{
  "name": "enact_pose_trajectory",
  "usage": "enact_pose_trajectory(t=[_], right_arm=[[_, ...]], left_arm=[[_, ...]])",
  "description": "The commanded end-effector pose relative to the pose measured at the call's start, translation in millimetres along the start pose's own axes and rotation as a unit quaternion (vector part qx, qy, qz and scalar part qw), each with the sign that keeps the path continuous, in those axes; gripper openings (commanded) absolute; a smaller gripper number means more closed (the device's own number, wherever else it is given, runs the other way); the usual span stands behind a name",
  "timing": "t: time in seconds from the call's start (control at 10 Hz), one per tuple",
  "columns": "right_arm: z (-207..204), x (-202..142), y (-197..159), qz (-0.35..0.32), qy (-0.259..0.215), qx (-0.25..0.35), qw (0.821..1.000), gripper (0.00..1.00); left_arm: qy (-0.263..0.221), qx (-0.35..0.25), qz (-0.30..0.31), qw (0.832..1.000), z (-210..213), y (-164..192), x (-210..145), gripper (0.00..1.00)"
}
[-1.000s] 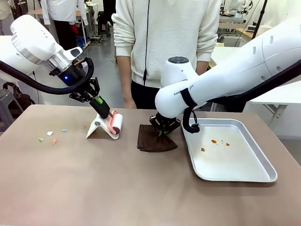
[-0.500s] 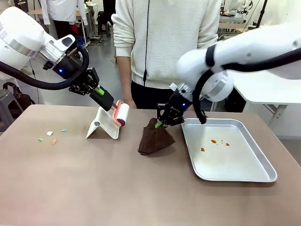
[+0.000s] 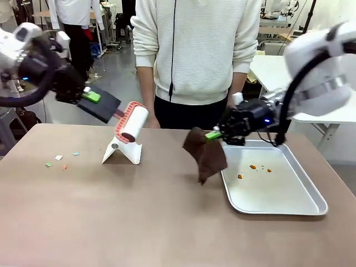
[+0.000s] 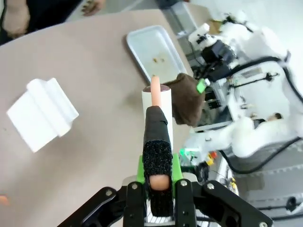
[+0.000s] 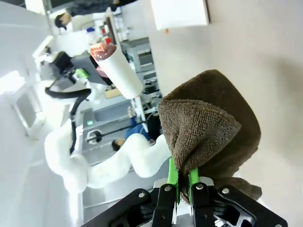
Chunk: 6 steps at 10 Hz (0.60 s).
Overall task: Clean the surface of the table.
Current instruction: Hold the Lint Roller with your left hand and the towel with your right hand.
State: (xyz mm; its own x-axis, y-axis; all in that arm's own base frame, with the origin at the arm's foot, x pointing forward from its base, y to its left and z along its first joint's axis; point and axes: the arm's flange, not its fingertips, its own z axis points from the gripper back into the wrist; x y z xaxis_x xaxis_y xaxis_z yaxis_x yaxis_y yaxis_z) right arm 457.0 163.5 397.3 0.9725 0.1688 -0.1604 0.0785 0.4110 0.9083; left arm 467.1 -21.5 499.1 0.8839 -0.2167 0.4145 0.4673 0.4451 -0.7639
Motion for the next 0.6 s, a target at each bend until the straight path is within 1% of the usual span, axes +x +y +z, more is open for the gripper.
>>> enact_pose_trajectory(t=[0.0, 0.1, 0.2, 0.3, 0.4, 0.5], right_arm=[[15, -66, -17, 0.029, -0.060, 0.033, 0.997, 0.00], [24, -99, -27, 0.050, -0.100, 0.047, 0.993, 0.00], [37, -124, -39, 0.047, -0.149, 0.050, 0.987, 0.00], [59, -137, -54, 0.037, -0.185, 0.049, 0.981, 0.00], [83, -148, -68, 0.018, -0.204, 0.079, 0.976, 0.00], [111, -158, -83, 0.007, -0.225, 0.108, 0.968, 0.00]], left_arm=[[-0.020, -0.066, -0.029, 0.997, 31, 16, -51, 0.00], [-0.061, -0.073, -0.013, 0.995, 48, 26, -75, 0.00], [-0.072, -0.092, -0.003, 0.993, 68, 40, -97, 0.00], [-0.096, -0.103, 0.005, 0.990, 91, 56, -121, 0.00], [-0.117, -0.113, 0.005, 0.987, 111, 69, -147, 0.00], [-0.124, -0.116, 0.014, 0.985, 130, 84, -168, 0.00]])
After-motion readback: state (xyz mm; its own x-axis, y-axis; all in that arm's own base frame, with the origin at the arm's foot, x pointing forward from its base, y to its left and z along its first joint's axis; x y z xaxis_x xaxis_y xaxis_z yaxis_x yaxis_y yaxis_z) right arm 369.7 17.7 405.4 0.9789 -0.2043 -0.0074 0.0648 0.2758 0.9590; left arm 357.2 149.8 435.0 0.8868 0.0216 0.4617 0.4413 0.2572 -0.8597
